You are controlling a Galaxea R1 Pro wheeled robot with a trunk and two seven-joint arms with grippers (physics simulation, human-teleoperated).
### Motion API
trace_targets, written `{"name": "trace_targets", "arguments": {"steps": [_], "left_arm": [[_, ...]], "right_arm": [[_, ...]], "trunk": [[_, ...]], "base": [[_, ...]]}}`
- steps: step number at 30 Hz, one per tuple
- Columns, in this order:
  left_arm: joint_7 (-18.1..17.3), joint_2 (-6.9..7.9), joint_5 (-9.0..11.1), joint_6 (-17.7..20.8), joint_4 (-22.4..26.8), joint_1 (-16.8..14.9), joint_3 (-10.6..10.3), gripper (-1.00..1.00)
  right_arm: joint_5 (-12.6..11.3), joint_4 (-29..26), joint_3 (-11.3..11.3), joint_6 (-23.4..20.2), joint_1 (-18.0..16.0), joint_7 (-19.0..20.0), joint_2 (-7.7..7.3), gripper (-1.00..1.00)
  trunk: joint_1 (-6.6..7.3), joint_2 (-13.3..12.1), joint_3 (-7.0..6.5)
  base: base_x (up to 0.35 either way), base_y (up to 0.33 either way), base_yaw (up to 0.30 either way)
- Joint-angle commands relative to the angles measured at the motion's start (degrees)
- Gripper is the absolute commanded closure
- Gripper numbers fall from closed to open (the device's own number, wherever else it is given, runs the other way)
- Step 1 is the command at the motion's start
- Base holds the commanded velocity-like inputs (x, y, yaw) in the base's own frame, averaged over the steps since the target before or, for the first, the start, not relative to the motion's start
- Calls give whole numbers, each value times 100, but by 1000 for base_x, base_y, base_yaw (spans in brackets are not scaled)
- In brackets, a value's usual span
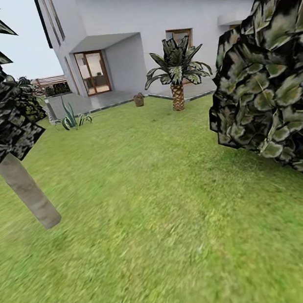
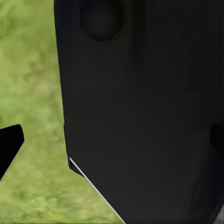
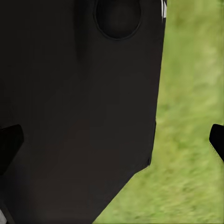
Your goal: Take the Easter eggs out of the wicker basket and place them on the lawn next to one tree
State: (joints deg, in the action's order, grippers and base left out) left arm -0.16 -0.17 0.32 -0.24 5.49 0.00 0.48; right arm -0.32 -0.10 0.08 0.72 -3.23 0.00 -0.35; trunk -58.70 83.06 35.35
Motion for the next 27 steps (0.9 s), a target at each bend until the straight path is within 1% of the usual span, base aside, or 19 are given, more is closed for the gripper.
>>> {"name": "trace_targets", "arguments": {"steps": [1, 7, 15, 27], "left_arm": [[-2, -1, 5, -2, 4, 0, 5, -100], [-2, -1, 3, -3, 4, 0, 5, -100], [-2, -1, 5, -5, 4, 0, 5, -100], [-2, -1, 5, -3, 4, 0, 5, -100]], "right_arm": [[-3, 1, 1, 8, -2, 0, -1, -100], [-3, 1, 1, 8, -2, 0, -2, -100], [-3, 1, 1, 8, -2, 1, -9, -100], [-1, 1, 1, 8, -2, 2, -1, -100]], "trunk": [[-3, 2, 4], [-3, 2, 4], [-3, 2, 4], [-3, 2, 4]], "base": [[323, 73, 0], [323, 73, -30], [323, 73, -214], [323, 73, -12]]}}
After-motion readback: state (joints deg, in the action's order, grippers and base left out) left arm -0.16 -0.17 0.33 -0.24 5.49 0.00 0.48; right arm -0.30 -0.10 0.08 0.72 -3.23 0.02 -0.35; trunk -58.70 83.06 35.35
